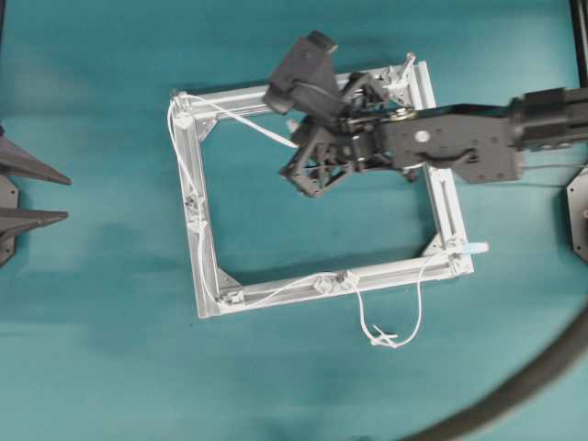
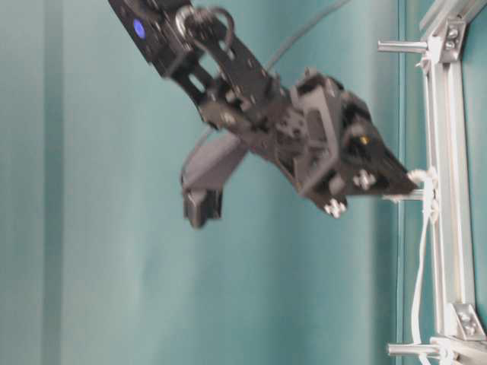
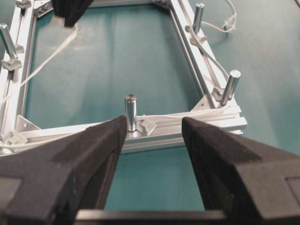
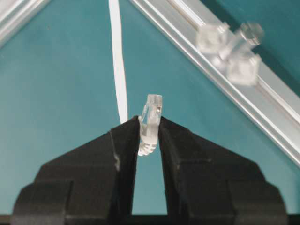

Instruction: Move the cable alternately left and right between 8 pins so it hooks onto each one.

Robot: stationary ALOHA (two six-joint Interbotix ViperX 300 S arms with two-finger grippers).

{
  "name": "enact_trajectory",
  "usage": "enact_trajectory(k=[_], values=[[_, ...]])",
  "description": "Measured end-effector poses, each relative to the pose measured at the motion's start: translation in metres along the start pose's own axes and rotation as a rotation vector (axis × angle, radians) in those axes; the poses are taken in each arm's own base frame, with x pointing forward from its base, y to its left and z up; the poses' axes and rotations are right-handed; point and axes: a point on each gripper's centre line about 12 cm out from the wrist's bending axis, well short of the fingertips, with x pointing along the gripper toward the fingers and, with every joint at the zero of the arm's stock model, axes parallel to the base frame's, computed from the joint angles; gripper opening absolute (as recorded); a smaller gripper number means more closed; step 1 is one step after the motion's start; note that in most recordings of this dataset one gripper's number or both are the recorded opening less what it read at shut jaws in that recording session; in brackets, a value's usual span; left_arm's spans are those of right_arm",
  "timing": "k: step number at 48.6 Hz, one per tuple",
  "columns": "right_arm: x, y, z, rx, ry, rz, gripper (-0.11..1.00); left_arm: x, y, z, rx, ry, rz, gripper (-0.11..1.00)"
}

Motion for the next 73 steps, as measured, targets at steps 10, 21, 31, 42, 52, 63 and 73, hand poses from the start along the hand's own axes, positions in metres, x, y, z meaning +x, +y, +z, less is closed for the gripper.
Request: enact_trajectory(k=[10,21,31,42,52,63,73], values=[[-0.014,-0.014,-0.015,0.003,0.029,-0.026,0.15,0.0,0.0,0.001,0.0,-0.003,0.0,0.63],[-0.019,-0.024,-0.029,-0.023,0.073,-0.05,0.15,0.0,0.0,0.001,0.0,-0.003,0.0,0.63],[-0.031,-0.035,-0.038,-0.059,0.119,-0.078,0.15,0.0,0.0,0.0,0.0,-0.002,0.0,0.63],[-0.038,-0.066,-0.05,-0.078,0.169,-0.138,0.15,0.0,0.0,0.0,-0.002,0.0,0.0,0.63],[-0.039,-0.097,-0.054,-0.066,0.177,-0.194,0.15,0.0,0.0,0.0,0.0,-0.002,0.0,0.63],[-0.038,-0.119,-0.048,-0.184,0.137,-0.302,0.15,0.0,0.0,0.0,0.0,-0.002,0.0,0.63],[-0.042,-0.138,-0.039,-0.229,0.085,-0.425,0.15,0.0,0.0,0.0,0.0,-0.002,0.0,0.63]])
